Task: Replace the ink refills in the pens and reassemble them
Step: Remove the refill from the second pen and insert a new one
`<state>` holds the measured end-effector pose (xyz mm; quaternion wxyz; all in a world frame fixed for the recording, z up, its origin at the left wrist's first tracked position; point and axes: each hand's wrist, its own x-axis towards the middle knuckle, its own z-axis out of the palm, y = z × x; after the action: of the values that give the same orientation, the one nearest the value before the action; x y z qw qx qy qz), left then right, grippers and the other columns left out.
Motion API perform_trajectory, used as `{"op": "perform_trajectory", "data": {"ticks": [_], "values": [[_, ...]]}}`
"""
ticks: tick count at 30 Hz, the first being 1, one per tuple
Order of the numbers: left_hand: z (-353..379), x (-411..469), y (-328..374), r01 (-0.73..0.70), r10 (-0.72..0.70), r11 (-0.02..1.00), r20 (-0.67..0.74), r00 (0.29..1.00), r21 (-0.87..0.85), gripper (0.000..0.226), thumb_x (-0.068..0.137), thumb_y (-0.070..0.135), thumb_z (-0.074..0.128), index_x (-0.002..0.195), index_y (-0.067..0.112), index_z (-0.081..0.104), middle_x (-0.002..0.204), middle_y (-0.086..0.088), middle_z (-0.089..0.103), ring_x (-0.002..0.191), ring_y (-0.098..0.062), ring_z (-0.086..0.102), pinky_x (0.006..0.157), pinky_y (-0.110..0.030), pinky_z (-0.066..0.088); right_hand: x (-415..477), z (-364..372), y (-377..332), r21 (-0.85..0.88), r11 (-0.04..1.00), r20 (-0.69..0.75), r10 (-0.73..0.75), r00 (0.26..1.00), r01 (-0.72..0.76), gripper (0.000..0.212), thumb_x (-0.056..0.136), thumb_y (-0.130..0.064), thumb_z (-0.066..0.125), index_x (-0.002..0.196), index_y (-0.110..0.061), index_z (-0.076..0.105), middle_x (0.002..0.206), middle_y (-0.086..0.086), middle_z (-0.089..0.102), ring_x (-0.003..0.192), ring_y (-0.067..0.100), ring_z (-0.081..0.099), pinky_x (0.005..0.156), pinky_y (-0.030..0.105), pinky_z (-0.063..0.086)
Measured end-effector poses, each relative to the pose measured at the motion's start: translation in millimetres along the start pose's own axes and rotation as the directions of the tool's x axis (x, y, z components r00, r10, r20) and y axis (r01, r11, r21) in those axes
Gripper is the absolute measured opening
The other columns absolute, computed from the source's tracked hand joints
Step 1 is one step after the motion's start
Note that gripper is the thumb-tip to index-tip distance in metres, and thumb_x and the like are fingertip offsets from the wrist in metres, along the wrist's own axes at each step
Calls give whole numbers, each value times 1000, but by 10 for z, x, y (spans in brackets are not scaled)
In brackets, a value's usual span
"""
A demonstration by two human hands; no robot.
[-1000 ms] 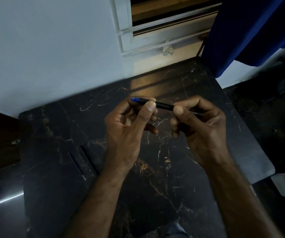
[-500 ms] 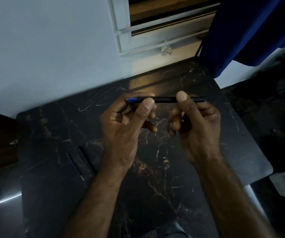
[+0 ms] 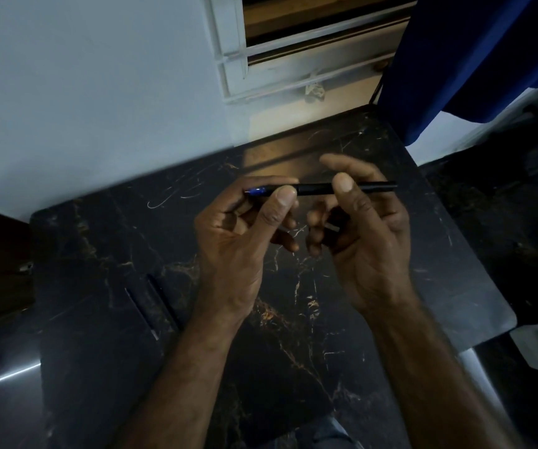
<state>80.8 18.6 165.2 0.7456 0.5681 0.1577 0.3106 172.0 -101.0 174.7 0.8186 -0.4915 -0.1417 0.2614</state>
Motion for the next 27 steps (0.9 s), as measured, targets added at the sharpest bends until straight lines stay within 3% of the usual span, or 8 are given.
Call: {"op": "perform_trajectory", "data": {"ticks": [3,8,12,14,18,22,24,27], "values": [[-33,20,24,-4,4,999,-10,1000,36,10,98,15,71,106,14,76,88,4,77,72,-12,70,54,-27,58,7,32,-29,61,998,27,19,999,-21,32,94,-17,69,116,4,60,80,11,67,68,21,63,50,31,50],[-123,74,87,-58,54,994,47,997,94,15,98,9,70,113,11,74,89,2,78,72,-11,71,54,-25,59,49,146,-23,4,1000,-81,-5,997,5,16,95,-21,70,91,-5,69,70,6,68,56,16,62,45,26,49],[-139,145,123,-145,123,970,121,985,194,27,99,6,71,126,7,70,92,-5,77,75,-11,73,57,-27,61,38,232,62,-34,997,-237,53,970,-63,30,99,-30,70,74,-15,67,56,0,58,43,12,52,41,24,41],[-137,177,134,-153,129,968,129,983,200,27,99,7,72,126,8,70,91,-1,78,75,-11,74,57,-27,62,34,211,79,31,997,-193,75,978,-71,27,100,-31,68,80,-12,68,61,2,59,49,14,55,43,25,44],[-164,208,131,-146,122,965,117,986,218,20,100,9,71,119,13,72,89,3,78,74,-12,75,57,-26,62,43,99,26,153,986,51,65,997,-72,33,94,-17,66,124,-4,61,87,12,61,72,20,62,51,30,51],[-158,190,84,-94,74,975,105,992,200,14,100,10,71,113,14,75,87,3,79,74,-12,75,57,-26,62,53,68,38,43,999,4,28,1000,-29,8,95,-10,67,97,-3,66,75,8,64,62,19,60,50,29,49],[-139,175,61,-87,63,975,123,990,205,12,101,10,72,112,13,75,87,2,79,73,-12,75,57,-25,61,76,80,53,1,1000,-88,29,996,-29,17,99,-16,65,87,-4,64,67,7,60,56,20,57,48,29,47],[-99,154,45,-80,57,979,122,991,188,10,101,9,72,110,13,77,85,1,79,70,-12,75,57,-25,61,93,47,37,49,999,-34,19,999,-17,20,99,-18,64,108,0,63,75,12,61,62,24,60,50,30,49]]}}
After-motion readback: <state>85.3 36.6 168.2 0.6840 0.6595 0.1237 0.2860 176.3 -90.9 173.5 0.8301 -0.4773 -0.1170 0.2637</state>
